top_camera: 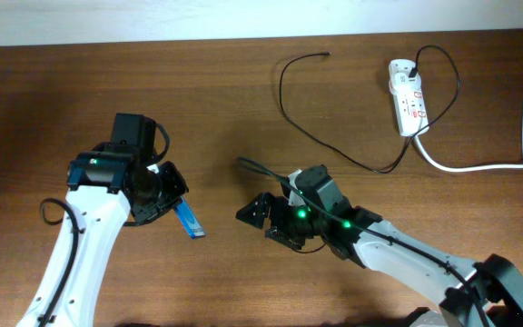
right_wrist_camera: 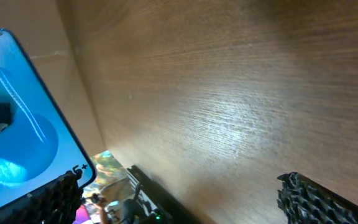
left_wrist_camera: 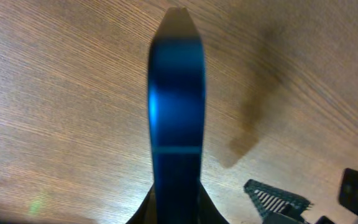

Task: Plug charger to phone and switch on socket
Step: 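Withdraw the right gripper and move it toward the black cable, then lower the right gripper onto the black cable near the power strip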

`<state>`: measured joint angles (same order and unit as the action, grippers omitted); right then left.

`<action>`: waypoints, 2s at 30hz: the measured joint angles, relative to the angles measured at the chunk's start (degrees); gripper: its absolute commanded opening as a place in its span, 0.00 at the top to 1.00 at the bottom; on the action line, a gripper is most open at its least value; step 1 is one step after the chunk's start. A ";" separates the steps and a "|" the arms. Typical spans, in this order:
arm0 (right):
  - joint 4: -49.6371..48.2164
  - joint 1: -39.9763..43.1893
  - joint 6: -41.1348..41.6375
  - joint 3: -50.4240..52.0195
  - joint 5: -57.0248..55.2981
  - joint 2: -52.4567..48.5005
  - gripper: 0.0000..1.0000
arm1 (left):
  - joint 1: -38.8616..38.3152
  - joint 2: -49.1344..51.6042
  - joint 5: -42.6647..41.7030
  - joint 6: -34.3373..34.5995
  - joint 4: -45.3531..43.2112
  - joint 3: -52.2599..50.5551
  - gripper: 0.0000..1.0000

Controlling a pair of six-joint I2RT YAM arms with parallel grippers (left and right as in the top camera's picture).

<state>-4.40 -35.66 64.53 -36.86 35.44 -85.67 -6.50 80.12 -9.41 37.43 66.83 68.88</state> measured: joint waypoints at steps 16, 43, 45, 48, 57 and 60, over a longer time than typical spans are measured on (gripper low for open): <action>58.18 0.00 -7.74 -15.87 -30.67 30.71 0.02 | 0.00 0.04 0.31 -5.14 0.92 0.00 1.00; 12.98 20.96 -37.81 -16.87 -39.01 -8.07 0.04 | 0.00 0.15 0.28 -5.14 1.14 -0.02 1.00; 13.14 22.45 -39.26 -16.87 -39.93 -9.20 0.07 | 0.00 0.15 0.31 -5.14 1.11 -0.02 1.00; 13.20 24.09 -40.15 -16.87 -39.45 -11.89 0.14 | 0.00 0.15 0.31 -5.14 1.11 -0.02 1.00; 16.13 24.28 -48.78 -16.94 -34.82 -13.57 0.24 | 0.00 0.15 0.31 -5.14 1.05 -0.02 1.00; 16.41 24.28 -51.15 -16.94 -34.62 -15.37 0.39 | 0.00 0.15 0.31 -5.14 0.24 -0.02 1.00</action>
<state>12.01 -11.38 13.39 -53.80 0.82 -101.03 -6.50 80.27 -9.10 32.29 67.07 68.86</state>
